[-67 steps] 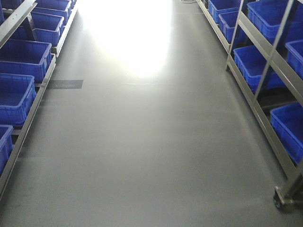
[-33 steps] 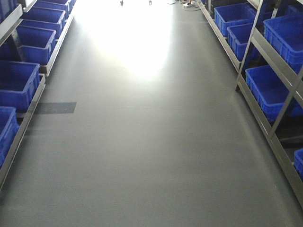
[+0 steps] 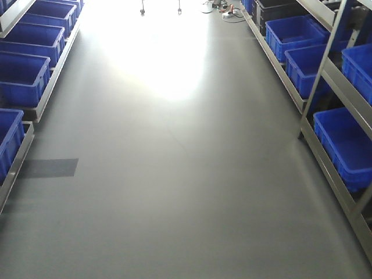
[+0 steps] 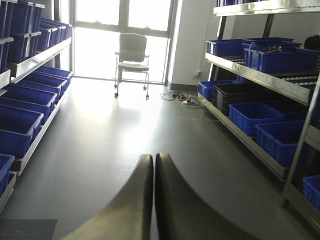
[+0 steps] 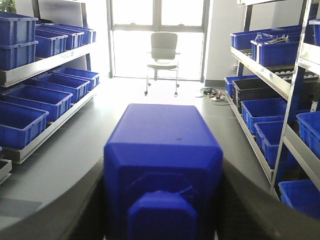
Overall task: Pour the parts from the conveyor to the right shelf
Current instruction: 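Drive down the aisle between shelves of blue bins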
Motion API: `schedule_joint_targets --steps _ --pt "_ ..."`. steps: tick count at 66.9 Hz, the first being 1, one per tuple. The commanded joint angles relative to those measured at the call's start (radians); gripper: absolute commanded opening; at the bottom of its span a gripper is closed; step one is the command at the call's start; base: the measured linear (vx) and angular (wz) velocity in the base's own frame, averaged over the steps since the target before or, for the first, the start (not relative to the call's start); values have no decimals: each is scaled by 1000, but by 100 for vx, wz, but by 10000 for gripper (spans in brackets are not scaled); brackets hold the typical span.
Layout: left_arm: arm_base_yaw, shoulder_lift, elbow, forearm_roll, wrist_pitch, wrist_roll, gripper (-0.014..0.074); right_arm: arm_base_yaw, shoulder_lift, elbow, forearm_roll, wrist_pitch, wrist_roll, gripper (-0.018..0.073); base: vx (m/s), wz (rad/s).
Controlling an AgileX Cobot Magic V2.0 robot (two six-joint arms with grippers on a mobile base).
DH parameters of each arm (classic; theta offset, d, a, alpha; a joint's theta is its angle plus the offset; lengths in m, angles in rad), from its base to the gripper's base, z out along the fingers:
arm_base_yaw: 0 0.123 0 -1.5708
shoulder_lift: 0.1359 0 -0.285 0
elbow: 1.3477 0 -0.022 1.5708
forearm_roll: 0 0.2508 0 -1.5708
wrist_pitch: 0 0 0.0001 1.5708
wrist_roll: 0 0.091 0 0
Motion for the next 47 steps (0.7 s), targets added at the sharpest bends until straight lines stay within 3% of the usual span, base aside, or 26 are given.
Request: schedule_joint_targets --steps 1,47 --pt "-5 -8 22 -9 -74 -4 -6 -4 8 -27 -6 -80 -8 -4 62 1" --pt "-5 -8 22 -9 -74 -4 -6 -4 8 -27 -6 -80 -8 -4 59 6"
